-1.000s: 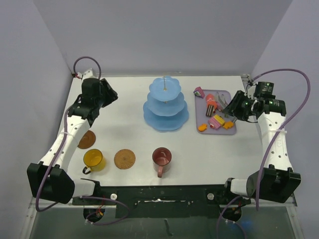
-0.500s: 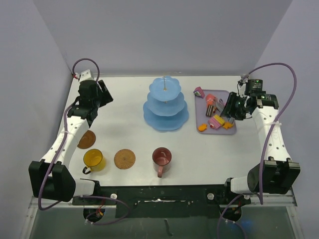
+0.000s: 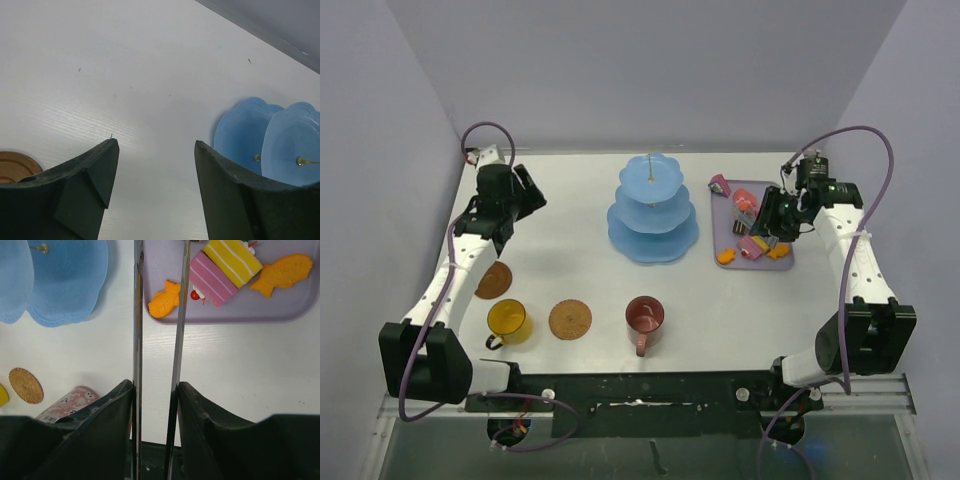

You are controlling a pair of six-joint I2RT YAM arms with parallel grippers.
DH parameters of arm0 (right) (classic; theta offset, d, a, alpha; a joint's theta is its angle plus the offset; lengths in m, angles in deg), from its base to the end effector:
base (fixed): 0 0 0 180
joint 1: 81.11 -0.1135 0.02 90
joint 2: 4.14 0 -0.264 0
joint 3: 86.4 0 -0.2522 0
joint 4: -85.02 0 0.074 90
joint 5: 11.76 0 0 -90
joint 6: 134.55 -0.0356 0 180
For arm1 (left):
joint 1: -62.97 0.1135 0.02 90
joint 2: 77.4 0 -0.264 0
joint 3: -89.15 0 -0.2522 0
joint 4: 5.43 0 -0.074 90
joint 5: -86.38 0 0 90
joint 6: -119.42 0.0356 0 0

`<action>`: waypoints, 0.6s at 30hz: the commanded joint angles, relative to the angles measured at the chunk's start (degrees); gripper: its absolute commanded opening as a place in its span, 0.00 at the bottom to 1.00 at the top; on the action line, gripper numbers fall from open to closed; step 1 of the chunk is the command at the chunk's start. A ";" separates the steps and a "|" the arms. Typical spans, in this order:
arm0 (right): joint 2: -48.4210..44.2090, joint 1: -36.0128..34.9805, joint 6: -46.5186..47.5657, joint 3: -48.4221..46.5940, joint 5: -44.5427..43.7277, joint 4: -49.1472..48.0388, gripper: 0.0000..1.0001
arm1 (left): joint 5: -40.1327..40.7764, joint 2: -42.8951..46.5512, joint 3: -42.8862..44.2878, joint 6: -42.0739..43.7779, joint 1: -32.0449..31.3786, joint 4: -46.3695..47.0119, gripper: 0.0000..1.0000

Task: Serve the afternoon tea

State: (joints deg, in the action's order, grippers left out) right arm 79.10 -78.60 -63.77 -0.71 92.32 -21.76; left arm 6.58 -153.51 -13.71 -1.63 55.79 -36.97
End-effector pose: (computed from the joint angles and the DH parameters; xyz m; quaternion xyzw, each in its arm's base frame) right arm 0.2872 -0.0039 0.3281 0.1526 0.9516 0.1524 0.2190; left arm 0.3011 -0.0316 0.3190 -0.2220 0.8370 -0.0889 0.4922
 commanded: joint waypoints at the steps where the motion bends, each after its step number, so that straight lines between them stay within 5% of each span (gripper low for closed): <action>1: -1.36 -0.58 -1.13 0.89 -1.24 -0.54 0.39 | -0.07 0.23 2.86 0.27 0.50 1.38 0.61; 18: 1.44 -1.10 -2.07 1.45 -3.01 -2.22 0.41 | -1.32 2.19 0.71 0.56 0.48 1.72 0.61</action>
State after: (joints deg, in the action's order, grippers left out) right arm 79.23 -79.28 -64.91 0.62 88.92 -21.17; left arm 6.29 -153.47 -13.71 -1.23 55.94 -37.08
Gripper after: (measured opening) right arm 0.407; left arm 0.605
